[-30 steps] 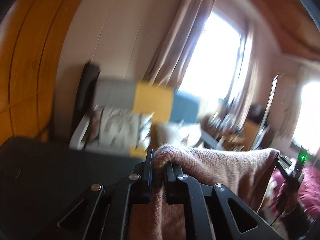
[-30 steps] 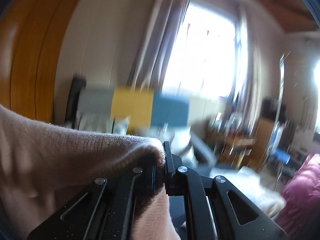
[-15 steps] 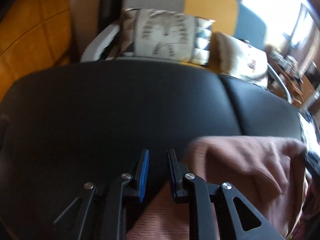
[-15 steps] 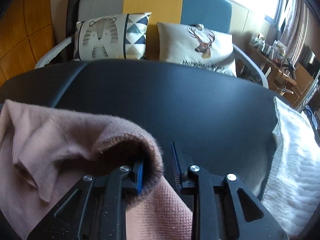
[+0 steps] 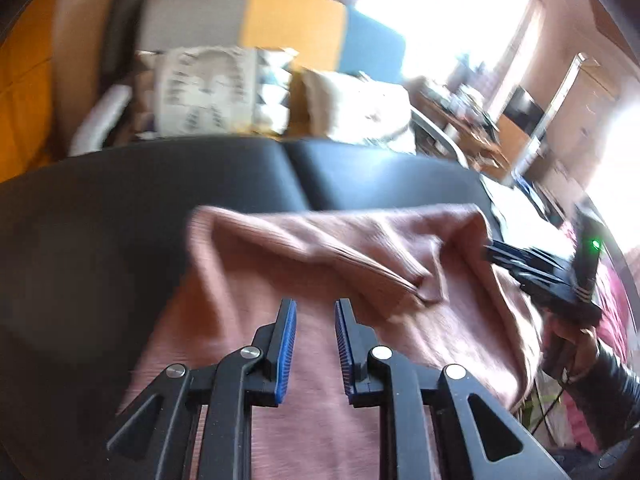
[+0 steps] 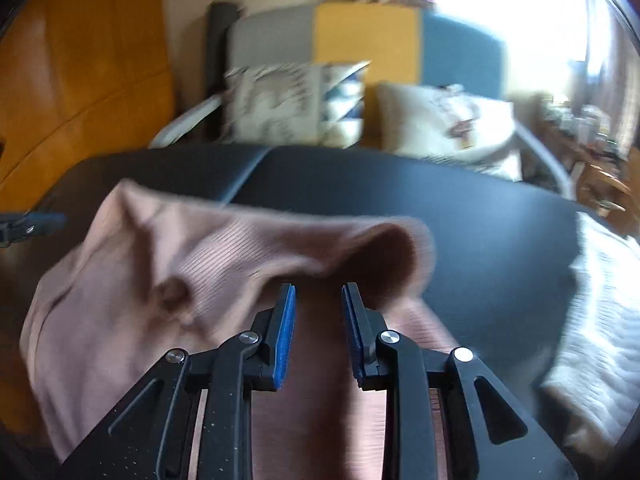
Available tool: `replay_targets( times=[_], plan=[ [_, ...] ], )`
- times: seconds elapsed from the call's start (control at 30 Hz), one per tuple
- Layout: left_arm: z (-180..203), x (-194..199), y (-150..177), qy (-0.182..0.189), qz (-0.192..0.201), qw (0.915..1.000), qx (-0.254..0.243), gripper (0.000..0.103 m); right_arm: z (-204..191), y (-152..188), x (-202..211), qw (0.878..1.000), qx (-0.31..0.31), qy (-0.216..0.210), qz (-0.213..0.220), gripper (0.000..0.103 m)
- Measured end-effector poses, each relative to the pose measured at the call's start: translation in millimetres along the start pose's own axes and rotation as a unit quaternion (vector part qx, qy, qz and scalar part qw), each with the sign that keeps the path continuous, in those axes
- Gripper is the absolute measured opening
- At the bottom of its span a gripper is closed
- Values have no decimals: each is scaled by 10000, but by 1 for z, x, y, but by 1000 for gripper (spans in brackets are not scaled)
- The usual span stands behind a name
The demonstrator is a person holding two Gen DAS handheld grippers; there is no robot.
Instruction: Fold clothes
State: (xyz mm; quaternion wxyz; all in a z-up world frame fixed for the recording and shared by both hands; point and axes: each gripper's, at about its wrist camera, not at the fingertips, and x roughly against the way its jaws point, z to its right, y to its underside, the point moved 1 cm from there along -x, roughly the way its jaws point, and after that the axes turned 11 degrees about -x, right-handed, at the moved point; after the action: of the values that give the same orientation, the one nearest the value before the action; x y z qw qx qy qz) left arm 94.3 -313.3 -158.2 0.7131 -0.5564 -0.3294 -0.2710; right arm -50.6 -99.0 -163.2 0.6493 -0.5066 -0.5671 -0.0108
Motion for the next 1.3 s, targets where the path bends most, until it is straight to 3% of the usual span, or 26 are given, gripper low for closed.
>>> replay_targets(
  times=[0.23, 0.47, 0.6, 0.7, 0.8, 0.93, 1.0, 1.1, 1.17, 1.3],
  plan=[
    [-2, -61, -7, -321, -673, 9972, -1, 19, -9, 11, -58, 9949, 118, -279, -962, 27],
    [6, -91, -26, -336, -952, 9937, -490, 20, -19, -6, -73, 9941, 223, -509, -927, 27],
    [-4, -93, -43, -197, -624, 9973, -332, 20, -30, -26, -76, 9963, 292, -527, -619, 27],
    [-29, -84, -61, -129, 5, 9993, 342, 20, -24, -48, -78, 9991, -71, -362, -192, 27],
    [-59, -77, -75, -291, 499, 9932, 1010, 20, -10, -66, -93, 9987, -510, -46, -52, 27],
    [-87, -90, -73, -481, 293, 9876, 1469, 19, 0, -67, -110, 9977, -630, 80, -220, 27],
    [-88, -87, -65, -346, 242, 9877, 1505, 19, -2, -60, -101, 9975, -708, 28, -76, 27],
    [-64, -60, -48, -178, 290, 9957, 858, 20, -12, -38, -67, 9985, -370, -388, 62, 27],
    [-43, -49, -40, -30, 261, 9991, 324, 20, -15, -22, -57, 9983, -77, -565, -80, 38],
    [0, -38, -26, 300, -18, 9967, -757, 20, -19, -9, -61, 9966, 148, -690, -430, 43]
  ],
)
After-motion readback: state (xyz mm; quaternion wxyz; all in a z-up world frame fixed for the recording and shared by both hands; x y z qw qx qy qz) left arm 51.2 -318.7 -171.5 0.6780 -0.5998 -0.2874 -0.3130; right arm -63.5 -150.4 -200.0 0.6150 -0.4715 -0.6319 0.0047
